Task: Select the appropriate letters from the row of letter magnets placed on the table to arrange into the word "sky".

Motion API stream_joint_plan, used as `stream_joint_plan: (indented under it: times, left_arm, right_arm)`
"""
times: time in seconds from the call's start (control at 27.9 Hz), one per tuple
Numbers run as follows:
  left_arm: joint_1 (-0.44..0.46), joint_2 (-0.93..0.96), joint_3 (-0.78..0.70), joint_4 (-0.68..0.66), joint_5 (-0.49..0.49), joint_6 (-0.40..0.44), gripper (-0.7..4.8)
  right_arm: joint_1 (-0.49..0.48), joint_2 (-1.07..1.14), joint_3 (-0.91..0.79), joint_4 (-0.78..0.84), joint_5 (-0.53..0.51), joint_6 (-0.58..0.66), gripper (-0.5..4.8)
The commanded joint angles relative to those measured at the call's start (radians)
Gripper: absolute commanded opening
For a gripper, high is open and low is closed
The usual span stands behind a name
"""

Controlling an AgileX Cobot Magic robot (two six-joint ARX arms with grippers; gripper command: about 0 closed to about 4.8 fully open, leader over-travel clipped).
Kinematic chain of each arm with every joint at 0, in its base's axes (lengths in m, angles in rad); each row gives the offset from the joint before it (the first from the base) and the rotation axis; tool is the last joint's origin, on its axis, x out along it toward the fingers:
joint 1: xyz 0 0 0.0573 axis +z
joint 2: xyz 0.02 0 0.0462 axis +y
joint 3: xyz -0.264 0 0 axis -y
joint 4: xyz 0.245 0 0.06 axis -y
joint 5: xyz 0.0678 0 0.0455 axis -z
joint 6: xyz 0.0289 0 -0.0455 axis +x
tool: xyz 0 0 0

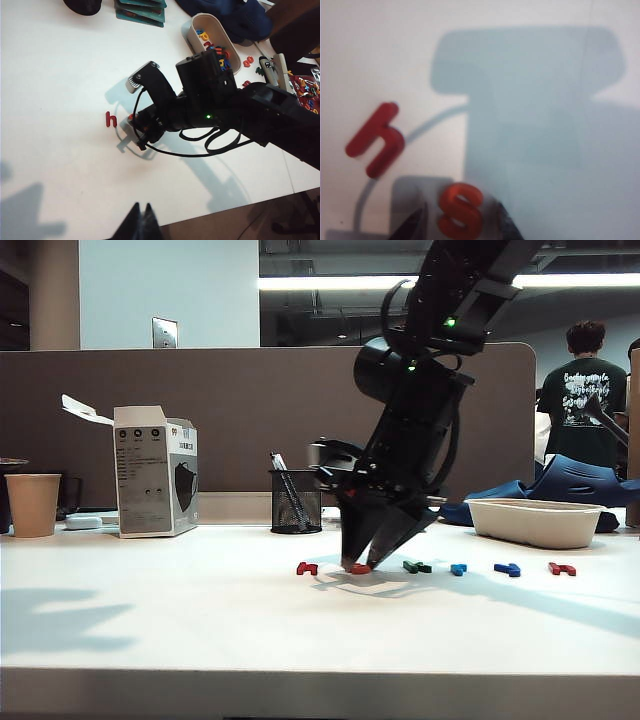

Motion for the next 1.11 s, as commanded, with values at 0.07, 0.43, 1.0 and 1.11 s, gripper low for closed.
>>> stream_joint_plan:
  times: [0.07,0.43,1.0,1.11]
  left_arm:
    - [0.0,-0.003,0.003,0.007,-0.001,0.004,-0.05]
    - [0.0,-0.003,0.003,0.006,-0.001,0.004,-0.05]
    - [0.0,-0.003,0.003,0.006,-0.001,0.004,-0.05]
    - [0.0,-0.003,0.003,0.006,-0.001,0.004,-0.05]
  right_arm:
    - [0.032,0.016,0.0,-0.013,0.052,-0.009,1.71]
    - [0.04,0.022,0.0,-0.071,0.111,-0.012,1.71]
    - [0.036,0.022,0.0,-0.106,0.111,0.005,0.8]
    - [0.036,0.022,0.0,-0.128,0.11,0.058,0.81]
